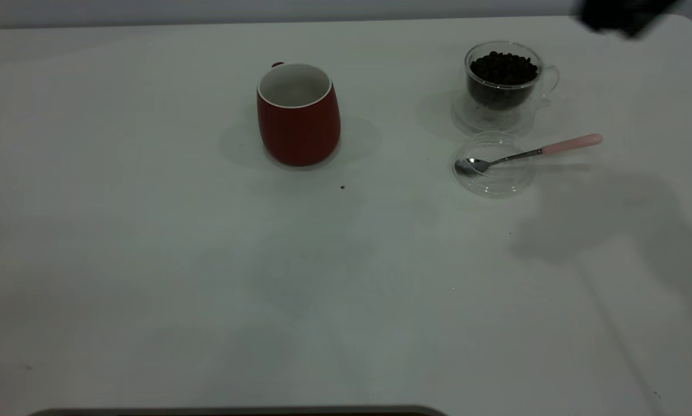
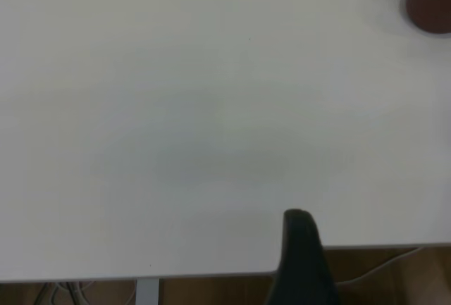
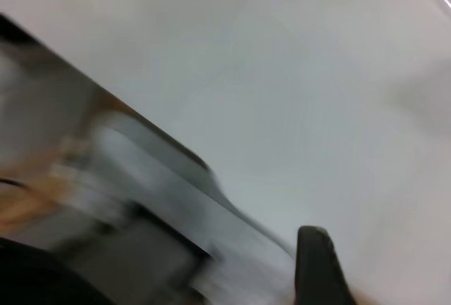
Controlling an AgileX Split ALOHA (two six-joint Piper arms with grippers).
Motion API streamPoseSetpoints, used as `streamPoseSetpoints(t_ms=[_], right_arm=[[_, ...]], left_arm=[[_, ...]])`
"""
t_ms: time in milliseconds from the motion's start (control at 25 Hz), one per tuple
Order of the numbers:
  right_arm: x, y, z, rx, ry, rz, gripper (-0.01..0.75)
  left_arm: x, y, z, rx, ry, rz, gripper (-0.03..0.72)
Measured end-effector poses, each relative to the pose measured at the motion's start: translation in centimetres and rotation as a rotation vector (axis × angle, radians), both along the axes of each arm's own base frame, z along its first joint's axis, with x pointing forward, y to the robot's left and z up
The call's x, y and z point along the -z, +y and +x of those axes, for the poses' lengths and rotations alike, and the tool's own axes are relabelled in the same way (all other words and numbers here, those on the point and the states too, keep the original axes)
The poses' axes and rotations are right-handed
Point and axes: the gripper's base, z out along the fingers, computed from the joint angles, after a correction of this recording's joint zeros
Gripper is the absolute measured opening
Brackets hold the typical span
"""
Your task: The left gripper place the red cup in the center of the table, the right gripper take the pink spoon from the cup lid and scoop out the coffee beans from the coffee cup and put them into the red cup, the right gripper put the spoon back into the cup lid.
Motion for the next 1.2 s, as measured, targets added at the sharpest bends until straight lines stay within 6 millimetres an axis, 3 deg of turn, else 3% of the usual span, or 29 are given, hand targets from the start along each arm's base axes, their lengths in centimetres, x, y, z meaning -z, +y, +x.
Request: streamPoseSetpoints(t_ms=[160,320,520,840,1200], right_arm=[[-2.4,-1.8,-6.4,0.064,-0.04,-0.171,0.476],[-2.1,-3.7,-12.5,0.162,-0.019,-0.212,0.474],[-0.7,-6.0,-17.7,0.279,0.01,-0.218,0.474],[0.0,-6.9,-22.6,0.352,-0.116,-0.2,0.474],[-3.2,-6.9,-27.1,0.388,-0.479,-0.133,0.474]], left_arm=[[0.0,0.0,0.0,0.0,0.0,0.0,0.587],[0.0,0.0,0.0,0.0,0.0,0.0,0.587],[0.0,0.0,0.0,0.0,0.0,0.0,0.587],[0.0,0.0,0.0,0.0,0.0,0.0,0.587],[0.0,0.0,0.0,0.0,0.0,0.0,0.587]])
